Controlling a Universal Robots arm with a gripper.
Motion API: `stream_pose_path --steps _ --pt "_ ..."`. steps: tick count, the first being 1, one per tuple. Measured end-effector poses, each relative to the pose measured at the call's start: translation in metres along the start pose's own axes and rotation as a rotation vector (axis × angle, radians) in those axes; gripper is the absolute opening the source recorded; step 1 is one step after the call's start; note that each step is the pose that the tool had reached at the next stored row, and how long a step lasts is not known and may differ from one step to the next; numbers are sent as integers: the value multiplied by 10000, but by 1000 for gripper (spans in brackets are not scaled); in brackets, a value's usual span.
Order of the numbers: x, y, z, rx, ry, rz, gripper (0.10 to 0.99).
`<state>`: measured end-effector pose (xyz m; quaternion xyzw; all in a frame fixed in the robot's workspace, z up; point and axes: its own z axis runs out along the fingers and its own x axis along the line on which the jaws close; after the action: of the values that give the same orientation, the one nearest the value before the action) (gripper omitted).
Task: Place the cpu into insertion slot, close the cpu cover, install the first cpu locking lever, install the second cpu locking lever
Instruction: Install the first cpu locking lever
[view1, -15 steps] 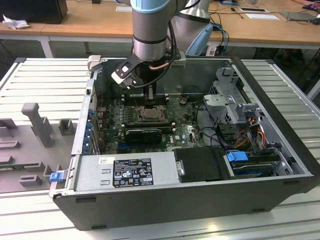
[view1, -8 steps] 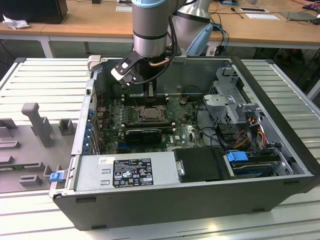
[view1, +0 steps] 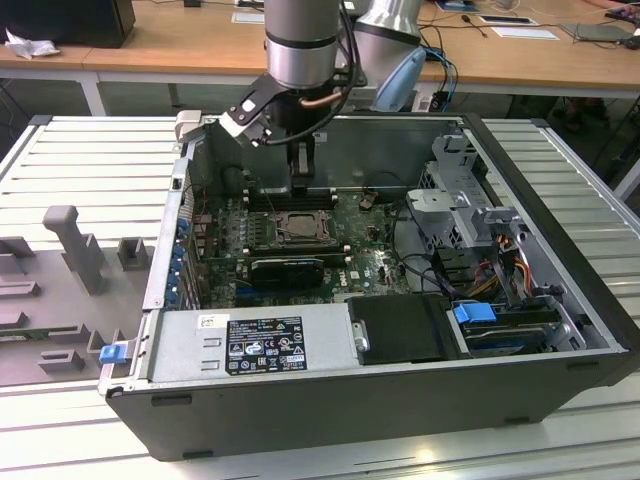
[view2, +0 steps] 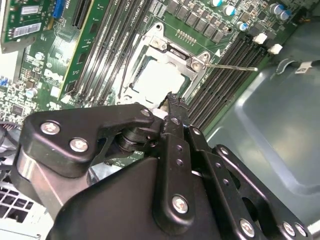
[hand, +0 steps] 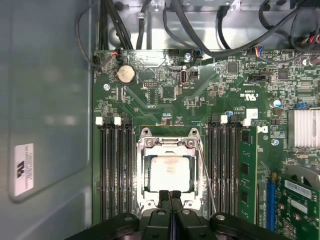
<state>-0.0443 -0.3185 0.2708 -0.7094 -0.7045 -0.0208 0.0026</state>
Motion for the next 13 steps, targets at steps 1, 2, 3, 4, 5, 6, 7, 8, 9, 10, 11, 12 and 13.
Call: stream_pose_path --steps 1,2,3,4,5,6,7,8,9,10,11,12,13 --pt "1 1 -35 1 0 0 106" --pt "3 2 -77 0 0 0 106" --pt "4 3 -109 0 0 0 106" --pt "5 4 -155 0 1 0 106" --pt "6 5 -178 0 0 0 106" --pt "6 5 -180 0 2 -10 106" --pt "6 5 -180 2 5 -94 106" --pt "7 5 -180 8 9 -253 106" --pt "6 5 -180 15 13 -470 106" --pt "6 5 -179 22 17 -671 106" --pt "6 5 -178 31 23 -922 106" --pt "6 5 -177 37 26 -1084 106" --pt "6 4 -176 44 32 -1299 106"
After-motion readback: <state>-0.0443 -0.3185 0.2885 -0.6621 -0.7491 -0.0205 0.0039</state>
